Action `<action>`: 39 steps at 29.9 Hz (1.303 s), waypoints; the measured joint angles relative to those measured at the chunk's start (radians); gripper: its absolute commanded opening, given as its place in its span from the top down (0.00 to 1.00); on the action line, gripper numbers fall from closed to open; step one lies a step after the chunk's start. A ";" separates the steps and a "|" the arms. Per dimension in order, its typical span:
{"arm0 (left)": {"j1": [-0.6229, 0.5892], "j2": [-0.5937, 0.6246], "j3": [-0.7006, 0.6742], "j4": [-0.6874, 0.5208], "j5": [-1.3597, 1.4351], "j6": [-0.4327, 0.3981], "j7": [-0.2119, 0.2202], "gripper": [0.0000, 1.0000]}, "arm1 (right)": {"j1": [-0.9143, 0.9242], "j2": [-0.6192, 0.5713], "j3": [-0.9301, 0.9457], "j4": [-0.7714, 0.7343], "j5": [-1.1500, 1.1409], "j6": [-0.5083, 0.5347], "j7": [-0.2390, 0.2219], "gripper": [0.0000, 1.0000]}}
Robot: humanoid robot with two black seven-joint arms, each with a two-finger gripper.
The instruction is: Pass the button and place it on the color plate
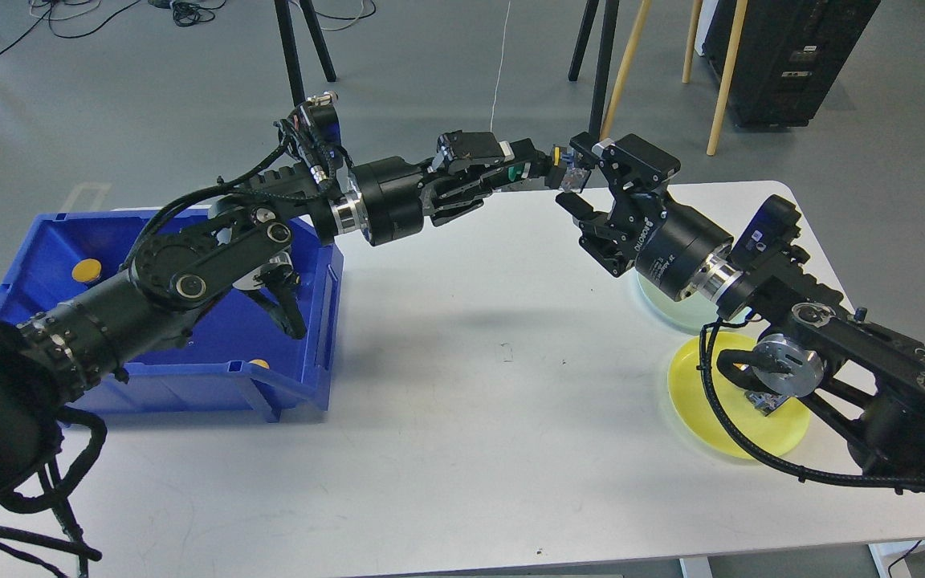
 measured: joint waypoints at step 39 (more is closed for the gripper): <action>0.009 -0.005 0.003 0.017 -0.112 0.000 0.000 0.04 | -0.033 0.157 0.026 -0.562 0.453 -0.344 -0.191 0.93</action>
